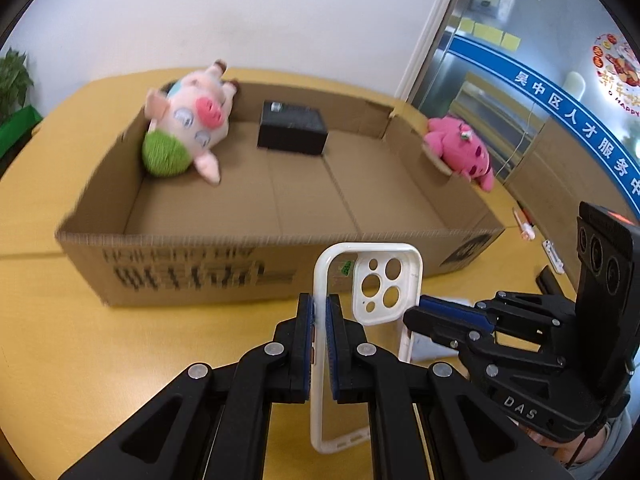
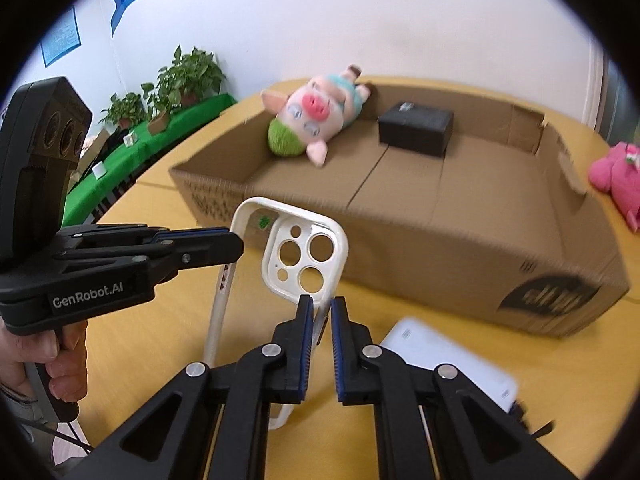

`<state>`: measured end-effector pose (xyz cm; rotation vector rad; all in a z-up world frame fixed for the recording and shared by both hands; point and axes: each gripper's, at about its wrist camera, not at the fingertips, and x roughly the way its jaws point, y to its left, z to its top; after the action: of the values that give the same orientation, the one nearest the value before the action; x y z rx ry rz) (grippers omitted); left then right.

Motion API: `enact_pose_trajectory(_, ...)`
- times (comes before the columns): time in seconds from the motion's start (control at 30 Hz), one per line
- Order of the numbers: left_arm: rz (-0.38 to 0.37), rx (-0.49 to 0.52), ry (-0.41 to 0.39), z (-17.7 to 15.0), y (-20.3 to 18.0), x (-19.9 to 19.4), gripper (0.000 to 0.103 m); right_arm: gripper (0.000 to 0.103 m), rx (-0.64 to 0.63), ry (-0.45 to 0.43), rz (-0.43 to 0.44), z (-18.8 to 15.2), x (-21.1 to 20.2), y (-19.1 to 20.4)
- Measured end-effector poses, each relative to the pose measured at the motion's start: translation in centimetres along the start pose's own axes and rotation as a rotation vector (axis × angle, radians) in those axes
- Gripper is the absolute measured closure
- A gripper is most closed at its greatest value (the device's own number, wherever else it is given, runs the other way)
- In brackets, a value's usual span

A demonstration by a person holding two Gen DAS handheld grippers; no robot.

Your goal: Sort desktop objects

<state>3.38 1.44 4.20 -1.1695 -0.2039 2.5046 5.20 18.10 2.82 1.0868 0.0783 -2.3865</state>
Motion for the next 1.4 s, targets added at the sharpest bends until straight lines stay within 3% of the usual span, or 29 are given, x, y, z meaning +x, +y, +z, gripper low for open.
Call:
enact_pose_trajectory(0.53,-0.016,0.083,-0.134,7.6,-2.4,-2.1,0.098,0.097,-0.017,-0.163,-0.040,7.0,-3.8,-2.6)
enact_pose_trajectory(0.87,-0.073,0.145,-0.213,17.0,-4.6,-1.4,0.098,0.097,-0.044,-0.273,-0.094,14.1,-6.2,-6.6)
enact_pose_trajectory(1.07,-0.076,0.157,-0.218,22.2,-6.1,1.5,0.098,0.097,-0.002,-0.278,-0.112,18.5,-5.3,-11.1)
enact_pose_trajectory(1.3,-0.073,0.121,-0.144,26.9,-6.5,8.5,0.098,0.097,0.077,-0.206,-0.115,22.3,-0.8,-17.3)
enact_pose_trajectory(1.4,-0.085,0.064,-0.074,28.3,-5.6,12.4,0.098,0.097,0.123,-0.150,-0.112,23.0,2.0,-19.9)
